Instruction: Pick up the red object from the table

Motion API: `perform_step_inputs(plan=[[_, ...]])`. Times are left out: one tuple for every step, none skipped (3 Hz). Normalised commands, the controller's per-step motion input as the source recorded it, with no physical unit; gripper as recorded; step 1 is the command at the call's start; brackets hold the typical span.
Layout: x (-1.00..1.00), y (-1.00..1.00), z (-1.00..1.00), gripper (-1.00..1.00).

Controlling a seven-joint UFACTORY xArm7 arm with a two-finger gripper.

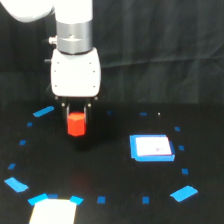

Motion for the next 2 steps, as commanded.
perform_step_inputs(plan=[[0.30,0.76,1.00,-0.91],[0.24,0.18,1.00,-0.34]])
